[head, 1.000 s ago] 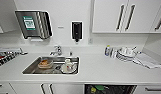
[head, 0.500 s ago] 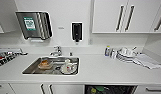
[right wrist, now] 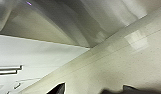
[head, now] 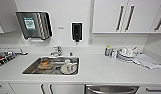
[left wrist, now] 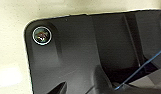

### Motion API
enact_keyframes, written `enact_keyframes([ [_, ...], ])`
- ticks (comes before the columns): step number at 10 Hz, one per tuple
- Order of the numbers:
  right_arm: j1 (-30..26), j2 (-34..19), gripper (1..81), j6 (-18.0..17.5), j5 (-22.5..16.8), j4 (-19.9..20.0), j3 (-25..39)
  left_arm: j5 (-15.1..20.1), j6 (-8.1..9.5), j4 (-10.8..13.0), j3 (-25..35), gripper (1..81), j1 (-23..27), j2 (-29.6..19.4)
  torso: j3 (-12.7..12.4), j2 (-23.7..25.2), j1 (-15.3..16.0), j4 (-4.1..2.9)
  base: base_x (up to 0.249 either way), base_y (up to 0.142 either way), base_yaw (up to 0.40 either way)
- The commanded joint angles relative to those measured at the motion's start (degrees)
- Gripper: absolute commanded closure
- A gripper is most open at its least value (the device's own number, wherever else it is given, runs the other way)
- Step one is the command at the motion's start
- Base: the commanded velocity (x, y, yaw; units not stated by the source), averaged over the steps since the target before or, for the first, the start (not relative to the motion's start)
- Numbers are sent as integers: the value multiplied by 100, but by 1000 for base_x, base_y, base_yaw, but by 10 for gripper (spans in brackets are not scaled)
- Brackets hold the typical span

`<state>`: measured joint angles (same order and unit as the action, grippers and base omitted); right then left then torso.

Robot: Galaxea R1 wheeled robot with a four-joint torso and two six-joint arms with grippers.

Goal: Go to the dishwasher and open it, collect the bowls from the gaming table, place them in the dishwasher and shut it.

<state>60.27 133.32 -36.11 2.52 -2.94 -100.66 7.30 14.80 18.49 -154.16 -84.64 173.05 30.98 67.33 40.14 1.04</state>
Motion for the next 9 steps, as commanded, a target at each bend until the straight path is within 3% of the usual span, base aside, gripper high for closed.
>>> enact_keyframes([
  [1,533,339,10,-10,108,-1024,-629,316,-30,-39,18,10,294,-15,0,0,0,0,0,0,0],
  [4,1404,910,10,-10,108,-2413,-1570,298,-12,-48,-9,10,364,38,0,0,0,0,0,0,0],
  [6,1896,1364,10,-10,117,-3296,-2286,-70,-12,-48,-244,10,373,99,0,0,0,0,0,0,0],
  [9,2371,2042,10,-10,117,-3837,-3466,-290,-21,-48,-711,10,373,117,0,2,0,0,0,0,0],
])
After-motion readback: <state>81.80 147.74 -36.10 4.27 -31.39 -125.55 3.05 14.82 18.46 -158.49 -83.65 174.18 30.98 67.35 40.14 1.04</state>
